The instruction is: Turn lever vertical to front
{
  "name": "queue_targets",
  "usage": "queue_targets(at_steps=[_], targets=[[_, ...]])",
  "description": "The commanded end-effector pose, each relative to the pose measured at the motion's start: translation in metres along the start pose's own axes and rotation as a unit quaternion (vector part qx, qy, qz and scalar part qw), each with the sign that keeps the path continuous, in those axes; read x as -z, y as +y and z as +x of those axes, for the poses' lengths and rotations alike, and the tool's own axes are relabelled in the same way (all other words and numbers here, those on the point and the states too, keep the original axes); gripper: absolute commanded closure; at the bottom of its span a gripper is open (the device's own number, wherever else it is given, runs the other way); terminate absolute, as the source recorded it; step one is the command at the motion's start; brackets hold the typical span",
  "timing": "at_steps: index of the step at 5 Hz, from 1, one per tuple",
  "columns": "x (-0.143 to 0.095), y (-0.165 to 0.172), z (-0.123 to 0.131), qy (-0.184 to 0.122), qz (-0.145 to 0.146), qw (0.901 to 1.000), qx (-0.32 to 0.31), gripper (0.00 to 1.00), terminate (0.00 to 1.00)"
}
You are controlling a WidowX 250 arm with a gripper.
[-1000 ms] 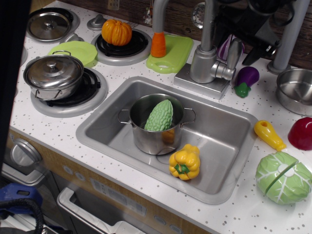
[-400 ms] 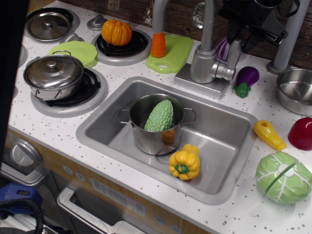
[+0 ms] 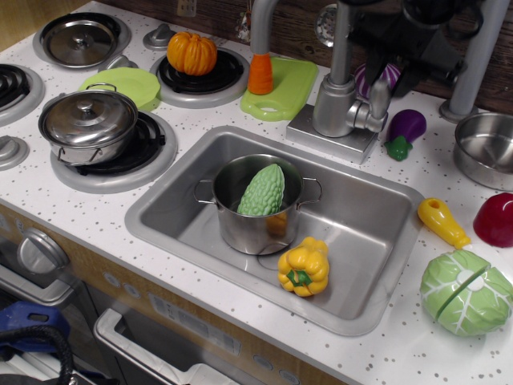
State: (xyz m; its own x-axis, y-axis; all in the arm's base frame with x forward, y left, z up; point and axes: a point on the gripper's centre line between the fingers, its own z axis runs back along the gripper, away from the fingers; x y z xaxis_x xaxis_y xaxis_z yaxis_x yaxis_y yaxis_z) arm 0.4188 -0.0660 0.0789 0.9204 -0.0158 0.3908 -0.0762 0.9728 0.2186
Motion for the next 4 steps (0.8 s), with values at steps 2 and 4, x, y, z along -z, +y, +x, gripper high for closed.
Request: queue_targets(at_steps=[2,4], targets=[[0.005,-0.003,-0.023,-0.024,-0.043,0.9988,-0.008,1.00,0.00],[0.002,0.005,-0.015,0.001,-0.050,0.9986,0.015,1.00,1.00]])
